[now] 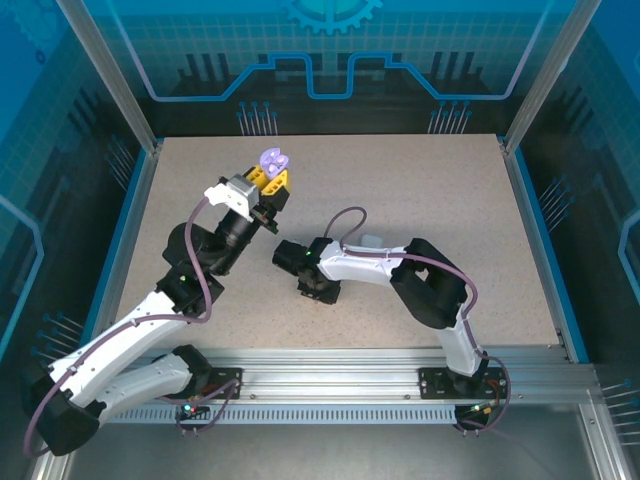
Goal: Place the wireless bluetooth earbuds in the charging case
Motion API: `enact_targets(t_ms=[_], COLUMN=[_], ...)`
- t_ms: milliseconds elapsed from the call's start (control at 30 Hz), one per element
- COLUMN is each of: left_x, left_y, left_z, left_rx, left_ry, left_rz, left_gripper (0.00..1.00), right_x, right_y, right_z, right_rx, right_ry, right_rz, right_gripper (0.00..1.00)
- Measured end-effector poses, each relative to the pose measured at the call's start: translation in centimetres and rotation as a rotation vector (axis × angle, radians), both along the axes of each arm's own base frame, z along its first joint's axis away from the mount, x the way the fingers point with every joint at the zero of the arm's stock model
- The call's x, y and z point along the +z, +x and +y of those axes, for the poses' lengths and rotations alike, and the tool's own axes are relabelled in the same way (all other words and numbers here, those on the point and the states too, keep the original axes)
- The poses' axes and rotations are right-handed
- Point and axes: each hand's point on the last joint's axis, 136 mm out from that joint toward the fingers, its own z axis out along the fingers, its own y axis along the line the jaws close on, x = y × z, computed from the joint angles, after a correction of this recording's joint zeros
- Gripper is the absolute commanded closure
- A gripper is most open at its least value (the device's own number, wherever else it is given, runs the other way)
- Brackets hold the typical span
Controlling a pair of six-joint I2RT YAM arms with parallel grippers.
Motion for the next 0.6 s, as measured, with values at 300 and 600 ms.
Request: enact_targets(t_ms=[300, 600], left_x=[-0.01, 0.01], left_y=[0.14, 0.22], left_z=[-0.10, -0.16], left_rx=[-0.007, -0.010], left_ry=[-0.017, -0.023], left_rz=[0.008, 0.008], left_gripper=[1.00, 1.00], right_x=[0.02, 0.00], right_y=[-0.04, -0.17], right_z=[0.10, 0.38], right_rx=[0.001, 0.007], right_ry=[0.002, 0.006], right_rz=[0.002, 0.001], right_gripper=[0.69, 0.78])
